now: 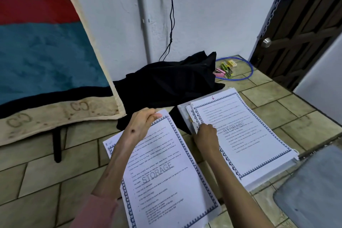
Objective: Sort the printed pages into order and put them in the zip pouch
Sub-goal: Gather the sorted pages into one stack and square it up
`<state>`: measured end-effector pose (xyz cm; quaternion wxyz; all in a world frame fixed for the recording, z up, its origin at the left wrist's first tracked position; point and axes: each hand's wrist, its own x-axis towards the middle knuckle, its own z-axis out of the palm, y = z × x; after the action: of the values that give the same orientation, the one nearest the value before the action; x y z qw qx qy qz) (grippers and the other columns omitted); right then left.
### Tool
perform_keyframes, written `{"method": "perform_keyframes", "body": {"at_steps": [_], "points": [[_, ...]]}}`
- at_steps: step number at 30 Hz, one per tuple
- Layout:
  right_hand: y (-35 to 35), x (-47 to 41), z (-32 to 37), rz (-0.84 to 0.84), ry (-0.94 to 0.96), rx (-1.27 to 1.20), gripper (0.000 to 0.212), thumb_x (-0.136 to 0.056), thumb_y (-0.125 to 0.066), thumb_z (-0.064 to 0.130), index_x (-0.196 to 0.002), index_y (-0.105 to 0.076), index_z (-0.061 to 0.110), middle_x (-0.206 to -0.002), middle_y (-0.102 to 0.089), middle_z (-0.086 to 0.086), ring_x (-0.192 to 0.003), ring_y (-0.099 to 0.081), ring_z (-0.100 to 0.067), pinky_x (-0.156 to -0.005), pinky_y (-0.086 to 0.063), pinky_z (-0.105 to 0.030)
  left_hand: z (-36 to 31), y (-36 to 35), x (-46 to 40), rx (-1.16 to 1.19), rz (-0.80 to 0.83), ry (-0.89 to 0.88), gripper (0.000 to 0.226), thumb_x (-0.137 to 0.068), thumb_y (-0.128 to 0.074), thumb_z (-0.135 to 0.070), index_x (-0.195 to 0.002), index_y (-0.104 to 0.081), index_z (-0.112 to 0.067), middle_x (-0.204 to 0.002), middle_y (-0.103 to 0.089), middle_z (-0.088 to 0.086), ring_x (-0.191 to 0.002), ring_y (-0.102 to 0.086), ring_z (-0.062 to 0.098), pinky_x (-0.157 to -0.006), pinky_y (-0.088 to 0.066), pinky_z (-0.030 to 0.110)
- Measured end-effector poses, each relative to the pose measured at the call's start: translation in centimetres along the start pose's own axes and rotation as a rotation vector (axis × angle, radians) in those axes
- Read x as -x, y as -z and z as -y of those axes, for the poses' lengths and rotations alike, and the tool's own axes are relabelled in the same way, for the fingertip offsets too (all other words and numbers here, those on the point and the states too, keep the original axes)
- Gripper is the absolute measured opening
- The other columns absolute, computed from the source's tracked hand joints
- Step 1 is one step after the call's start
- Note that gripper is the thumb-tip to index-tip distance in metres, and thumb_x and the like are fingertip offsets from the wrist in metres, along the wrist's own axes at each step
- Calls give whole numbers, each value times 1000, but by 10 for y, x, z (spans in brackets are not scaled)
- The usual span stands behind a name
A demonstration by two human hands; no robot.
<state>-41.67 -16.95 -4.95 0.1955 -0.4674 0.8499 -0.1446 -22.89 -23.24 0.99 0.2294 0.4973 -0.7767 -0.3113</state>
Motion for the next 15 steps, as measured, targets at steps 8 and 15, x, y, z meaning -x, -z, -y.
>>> {"method": "perform_keyframes", "body": {"at_steps": [8,15], "points": [[45,20,37,166,128,-938,23,-85,-60,36,-90,-58,14,-78,-58,1,-71,-54,-14,-65,-43,-28,-2,2,-2,138,-54,56,12,-88,-60,-27,-86,-63,-15,-64,-52,-12,-59,-48,-1,-53,-36,8],[34,25,47,219,325,-896,12,-81,-71,15,-73,-61,14,-51,-57,14,-46,-52,5,-49,-40,-8,-3,6,3,187,-49,27,13,-87,-62,-26,-75,-60,-20,-67,-55,-10,-55,-50,-7,-55,-39,6]]}}
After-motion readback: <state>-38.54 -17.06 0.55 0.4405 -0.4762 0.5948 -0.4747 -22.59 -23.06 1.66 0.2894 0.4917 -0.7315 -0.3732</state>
